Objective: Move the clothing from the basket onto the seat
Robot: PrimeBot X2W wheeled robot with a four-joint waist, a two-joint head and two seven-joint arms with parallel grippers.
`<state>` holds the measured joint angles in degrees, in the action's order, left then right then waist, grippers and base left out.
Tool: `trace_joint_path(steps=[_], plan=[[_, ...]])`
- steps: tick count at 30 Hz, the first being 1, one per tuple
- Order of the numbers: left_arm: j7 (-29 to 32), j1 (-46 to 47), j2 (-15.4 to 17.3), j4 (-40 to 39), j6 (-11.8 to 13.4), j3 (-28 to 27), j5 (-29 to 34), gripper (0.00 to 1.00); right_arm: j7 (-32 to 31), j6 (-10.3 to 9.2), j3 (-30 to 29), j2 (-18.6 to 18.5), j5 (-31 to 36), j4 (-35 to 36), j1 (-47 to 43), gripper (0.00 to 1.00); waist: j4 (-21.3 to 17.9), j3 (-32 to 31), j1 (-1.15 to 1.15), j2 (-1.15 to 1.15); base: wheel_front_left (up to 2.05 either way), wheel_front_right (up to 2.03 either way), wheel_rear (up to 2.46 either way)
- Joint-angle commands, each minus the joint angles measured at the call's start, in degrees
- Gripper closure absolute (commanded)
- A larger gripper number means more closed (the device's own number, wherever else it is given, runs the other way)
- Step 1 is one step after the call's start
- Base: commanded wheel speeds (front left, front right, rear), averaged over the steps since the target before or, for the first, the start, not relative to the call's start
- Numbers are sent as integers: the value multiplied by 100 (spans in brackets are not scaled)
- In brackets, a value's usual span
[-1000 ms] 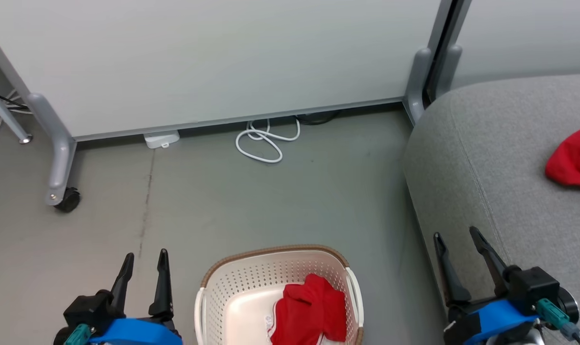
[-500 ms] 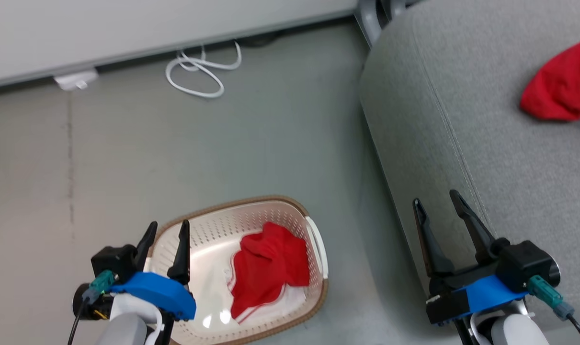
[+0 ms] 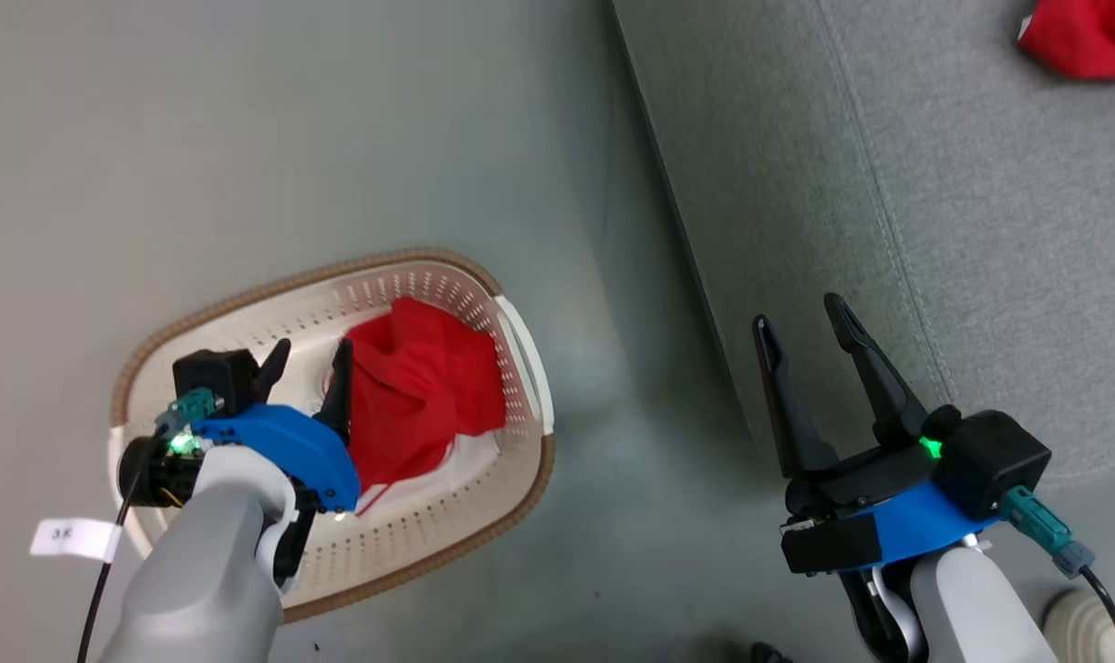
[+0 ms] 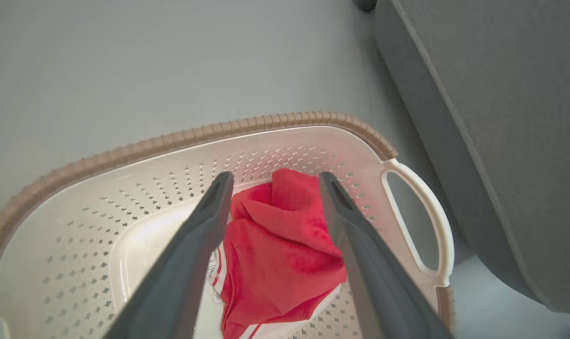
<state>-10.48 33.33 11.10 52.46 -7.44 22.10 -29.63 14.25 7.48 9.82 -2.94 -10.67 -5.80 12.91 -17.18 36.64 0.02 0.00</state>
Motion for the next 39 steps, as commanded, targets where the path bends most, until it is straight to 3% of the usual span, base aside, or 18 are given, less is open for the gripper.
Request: trace_joint_path(steps=[1, 10, 26, 27, 28, 29, 30, 39], plan=[[10, 141, 53, 7, -8, 4, 12, 0, 30, 3, 15, 9, -32, 5, 98, 0, -220, 378, -2, 0, 0, 0, 0], [326, 753, -92, 600, -8, 325, -209, 0, 99, 3, 241, 8, -214, -52, 389, 0, -392, 919, -2, 0, 0, 0, 0], [964, 1099, -163, 1356, 83, 557, -451, 0, 102, 3, 474, 7, -473, 204, 431, 0, -764, 1266, -2, 0, 0, 0, 0], [1042, 1118, -172, 1414, 81, 578, -444, 15, 102, 3, 473, 7, -480, 205, 431, 0, -772, 1273, -2, 0, 0, 0, 0], [1124, 1140, -170, 1474, 97, 618, -404, 64, 102, 3, 469, 7, -486, 211, 432, 0, -778, 1281, -2, 0, 0, 0, 0], [1156, 1177, -156, 1511, 123, 660, -356, 88, 102, 3, 466, 7, -490, 216, 431, 0, -779, 1289, -2, 0, 0, 0, 0], [1161, 1209, -149, 1527, 121, 697, -333, 100, 101, 3, 461, 7, -496, 222, 426, 0, -777, 1297, -2, 0, 0, 0, 0], [1095, 1324, -196, 1660, 80, 795, -338, 100, 102, 3, 476, 7, -508, 178, 478, 0, -697, 1286, -2, 0, 0, 0, 0]])
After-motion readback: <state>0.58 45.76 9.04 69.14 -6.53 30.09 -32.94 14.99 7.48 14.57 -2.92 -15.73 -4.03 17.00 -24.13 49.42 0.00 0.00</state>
